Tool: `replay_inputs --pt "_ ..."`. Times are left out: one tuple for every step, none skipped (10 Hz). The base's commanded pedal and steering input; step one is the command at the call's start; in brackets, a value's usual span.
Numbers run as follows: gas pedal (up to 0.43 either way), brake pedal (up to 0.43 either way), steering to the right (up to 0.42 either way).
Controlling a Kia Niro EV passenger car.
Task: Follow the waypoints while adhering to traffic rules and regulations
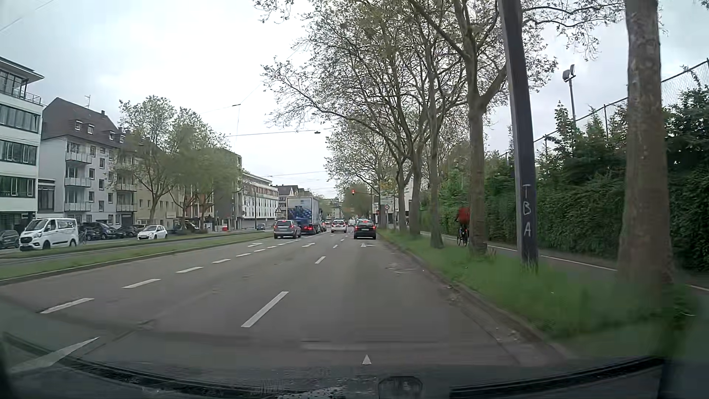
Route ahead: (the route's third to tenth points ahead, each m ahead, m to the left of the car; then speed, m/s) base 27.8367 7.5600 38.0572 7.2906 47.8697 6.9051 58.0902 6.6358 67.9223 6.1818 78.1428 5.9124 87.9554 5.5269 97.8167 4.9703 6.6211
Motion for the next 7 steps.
replay_inputs --pt "0.0 0.0 -0.012" --pt "0.0 0.0 -0.012" --pt "0.0 0.0 -0.012" --pt "0.0 0.0 -0.012" --pt "0.0 0.0 -0.012" --pt "0.0 0.0 -0.012" --pt "0.0 0.0 -0.01"
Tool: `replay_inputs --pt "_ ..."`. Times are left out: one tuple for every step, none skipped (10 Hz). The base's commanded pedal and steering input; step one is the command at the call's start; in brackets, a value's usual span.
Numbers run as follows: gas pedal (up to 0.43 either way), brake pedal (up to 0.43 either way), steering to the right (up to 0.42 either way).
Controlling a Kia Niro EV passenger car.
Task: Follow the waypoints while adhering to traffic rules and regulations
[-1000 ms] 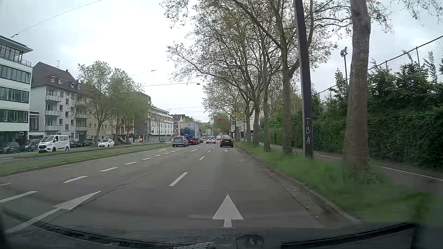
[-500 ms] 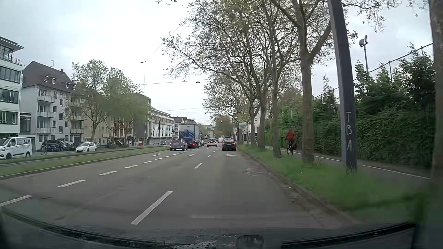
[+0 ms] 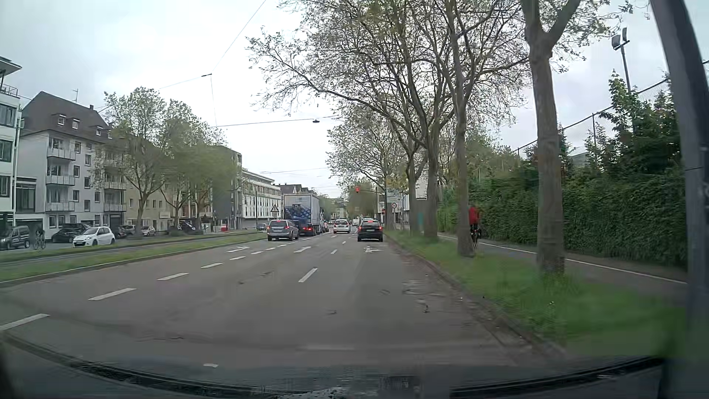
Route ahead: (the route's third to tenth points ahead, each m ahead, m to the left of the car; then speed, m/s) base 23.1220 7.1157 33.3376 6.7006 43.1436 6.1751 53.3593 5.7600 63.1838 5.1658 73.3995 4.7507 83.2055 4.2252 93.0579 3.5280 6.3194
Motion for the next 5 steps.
replay_inputs --pt "0.0 0.0 -0.009" --pt "0.0 0.0 -0.009" --pt "0.0 0.0 -0.007" --pt "0.0 0.0 -0.004" --pt "0.0 0.0 -0.004"
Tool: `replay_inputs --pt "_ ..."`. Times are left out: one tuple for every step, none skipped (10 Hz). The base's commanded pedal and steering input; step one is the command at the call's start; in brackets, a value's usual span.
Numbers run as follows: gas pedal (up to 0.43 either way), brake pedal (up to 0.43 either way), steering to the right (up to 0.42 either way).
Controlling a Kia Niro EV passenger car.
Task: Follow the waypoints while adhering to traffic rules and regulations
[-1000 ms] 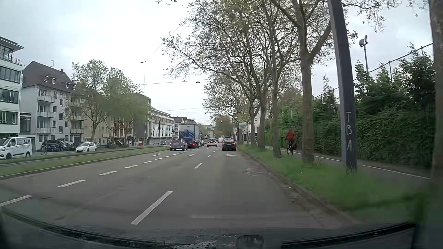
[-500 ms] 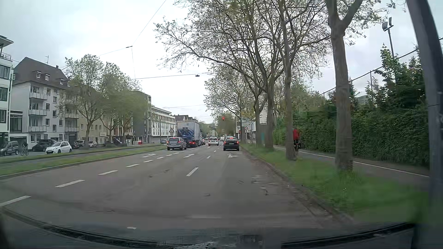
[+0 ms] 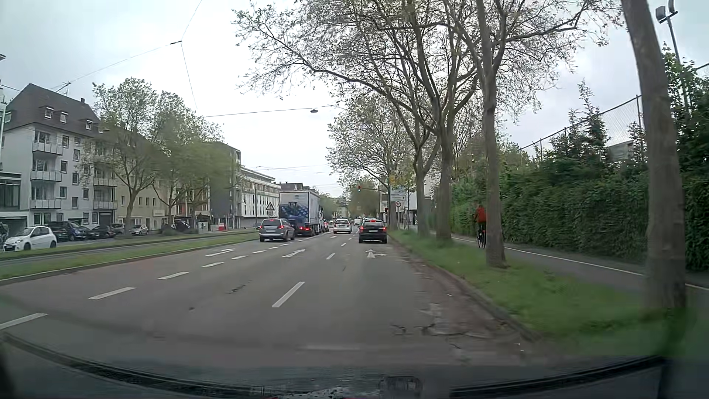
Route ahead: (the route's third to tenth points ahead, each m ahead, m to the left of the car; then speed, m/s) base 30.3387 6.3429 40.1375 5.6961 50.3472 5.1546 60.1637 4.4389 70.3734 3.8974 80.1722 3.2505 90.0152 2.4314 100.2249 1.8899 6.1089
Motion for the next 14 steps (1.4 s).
replay_inputs --pt "0.0 0.0 -0.003" --pt "0.0 0.0 -0.003" --pt "0.0 0.0 -0.003" --pt "0.0 0.0 -0.003" --pt "0.0 0.006 -0.002" --pt "0.0 0.018 -0.002" --pt "0.0 0.055 -0.002" --pt "0.0 0.085 -0.002" --pt "0.0 0.098 -0.001" --pt "0.0 0.11 -0.001" --pt "0.0 0.116 -0.001" --pt "0.0 0.128 -0.001" --pt "0.0 0.134 0.0" --pt "0.0 0.14 0.0"
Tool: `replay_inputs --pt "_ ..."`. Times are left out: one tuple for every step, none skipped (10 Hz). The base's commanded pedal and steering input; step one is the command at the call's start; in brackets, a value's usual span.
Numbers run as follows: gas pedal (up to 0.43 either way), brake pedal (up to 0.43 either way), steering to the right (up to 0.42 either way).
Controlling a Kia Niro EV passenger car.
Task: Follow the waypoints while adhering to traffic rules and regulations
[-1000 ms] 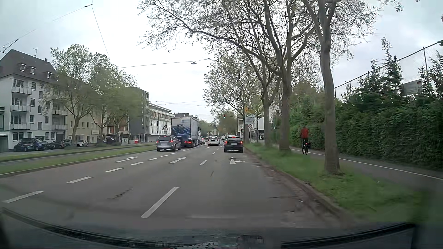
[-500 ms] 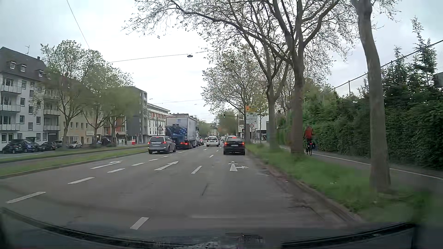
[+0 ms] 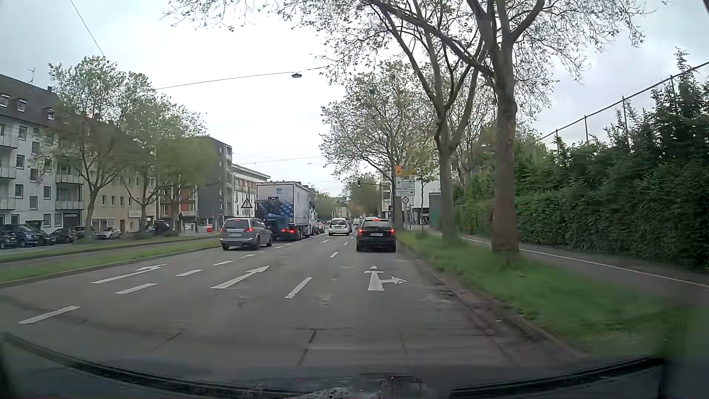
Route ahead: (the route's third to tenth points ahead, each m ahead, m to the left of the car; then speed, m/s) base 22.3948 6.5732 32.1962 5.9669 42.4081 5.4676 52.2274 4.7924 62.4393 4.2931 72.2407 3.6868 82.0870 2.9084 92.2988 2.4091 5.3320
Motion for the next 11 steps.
replay_inputs --pt "0.0 0.146 0.001" --pt "0.0 0.146 0.002" --pt "0.0 0.152 0.001" --pt "0.0 0.152 0.002" --pt "0.0 0.159 0.001" --pt "0.0 0.159 0.001" --pt "0.0 0.159 0.001" --pt "0.0 0.165 0.001" --pt "0.0 0.171 0.001" --pt "0.0 0.177 0.002" --pt "0.0 0.177 0.001"
